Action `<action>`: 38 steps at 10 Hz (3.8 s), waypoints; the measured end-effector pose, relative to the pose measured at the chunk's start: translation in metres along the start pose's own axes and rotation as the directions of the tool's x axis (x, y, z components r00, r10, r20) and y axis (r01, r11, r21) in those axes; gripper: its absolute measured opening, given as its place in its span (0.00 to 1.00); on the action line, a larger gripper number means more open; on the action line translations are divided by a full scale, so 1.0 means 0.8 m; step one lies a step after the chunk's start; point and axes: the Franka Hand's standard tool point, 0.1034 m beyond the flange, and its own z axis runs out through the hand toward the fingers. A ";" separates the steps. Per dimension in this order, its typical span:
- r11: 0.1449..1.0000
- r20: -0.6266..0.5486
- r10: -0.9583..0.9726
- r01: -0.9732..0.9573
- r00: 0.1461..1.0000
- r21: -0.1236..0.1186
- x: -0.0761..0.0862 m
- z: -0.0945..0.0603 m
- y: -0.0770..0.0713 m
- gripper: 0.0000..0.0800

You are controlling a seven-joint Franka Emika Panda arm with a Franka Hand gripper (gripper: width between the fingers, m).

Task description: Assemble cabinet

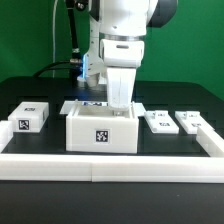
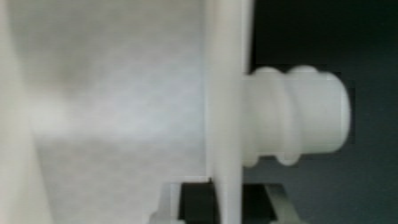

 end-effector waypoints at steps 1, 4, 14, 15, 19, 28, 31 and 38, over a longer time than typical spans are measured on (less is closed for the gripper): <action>1.000 0.000 0.000 0.000 1.000 0.000 0.000 0.000 0.000 0.05; 1.000 0.000 0.000 0.000 1.000 -0.001 0.000 0.000 0.000 0.05; 0.994 -0.021 -0.085 0.083 0.996 -0.076 0.075 -0.005 0.080 0.05; 0.990 -0.015 -0.116 0.114 0.993 -0.085 0.089 -0.006 0.084 0.05; 0.991 -0.015 -0.105 0.103 0.994 -0.085 0.082 -0.006 0.085 0.05; 0.996 -0.014 -0.068 0.067 0.998 -0.062 0.151 -0.007 0.092 0.05; 0.996 -0.014 -0.065 0.064 0.998 -0.062 0.150 -0.007 0.092 0.14; 0.996 -0.014 -0.062 0.061 0.998 -0.061 0.148 -0.007 0.093 0.97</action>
Offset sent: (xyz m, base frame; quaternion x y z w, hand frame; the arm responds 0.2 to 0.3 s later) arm 0.0000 0.0000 0.0000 0.0000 0.0000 0.0000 1.0000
